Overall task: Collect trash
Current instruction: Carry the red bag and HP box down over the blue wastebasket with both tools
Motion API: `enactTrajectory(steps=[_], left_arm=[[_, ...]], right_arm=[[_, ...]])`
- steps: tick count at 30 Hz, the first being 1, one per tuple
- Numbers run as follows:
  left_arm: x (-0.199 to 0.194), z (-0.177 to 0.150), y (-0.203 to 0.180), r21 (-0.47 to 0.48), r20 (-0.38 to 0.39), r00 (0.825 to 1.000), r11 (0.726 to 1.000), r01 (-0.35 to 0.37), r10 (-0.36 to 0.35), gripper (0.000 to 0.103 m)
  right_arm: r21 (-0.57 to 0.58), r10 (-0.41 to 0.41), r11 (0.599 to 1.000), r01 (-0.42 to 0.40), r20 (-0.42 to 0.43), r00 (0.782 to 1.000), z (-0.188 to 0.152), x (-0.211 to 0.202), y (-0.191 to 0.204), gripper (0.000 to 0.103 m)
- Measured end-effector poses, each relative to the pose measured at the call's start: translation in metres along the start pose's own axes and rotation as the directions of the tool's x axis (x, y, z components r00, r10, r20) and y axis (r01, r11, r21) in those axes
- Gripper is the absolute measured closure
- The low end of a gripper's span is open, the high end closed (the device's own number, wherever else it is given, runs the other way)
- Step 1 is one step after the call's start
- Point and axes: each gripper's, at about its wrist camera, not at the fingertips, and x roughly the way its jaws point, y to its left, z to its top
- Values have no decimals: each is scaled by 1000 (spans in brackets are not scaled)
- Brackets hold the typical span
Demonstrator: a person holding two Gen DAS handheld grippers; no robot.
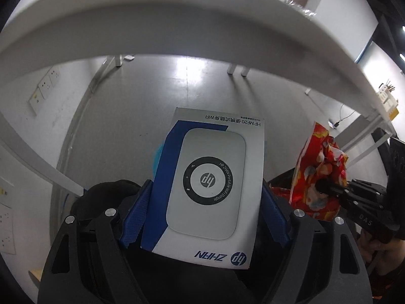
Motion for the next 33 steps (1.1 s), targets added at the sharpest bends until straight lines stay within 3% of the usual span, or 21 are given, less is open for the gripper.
enactTrajectory(steps=[11,23,33], left_arm=[[91,28,5,62,-75,990,991,-115,120,24],[155,52,13,-29,-181,974,989,-145,138,24],[213,65,23,-73,-266,953,983,-169,144,24]], right_arm=[[78,-31,996,42,-133,991,26,90,-14,100],[119,-75,987,107,-245,967,46,184,-32,100],[182,-51,976,120,-347,936,55,254,-60,100]])
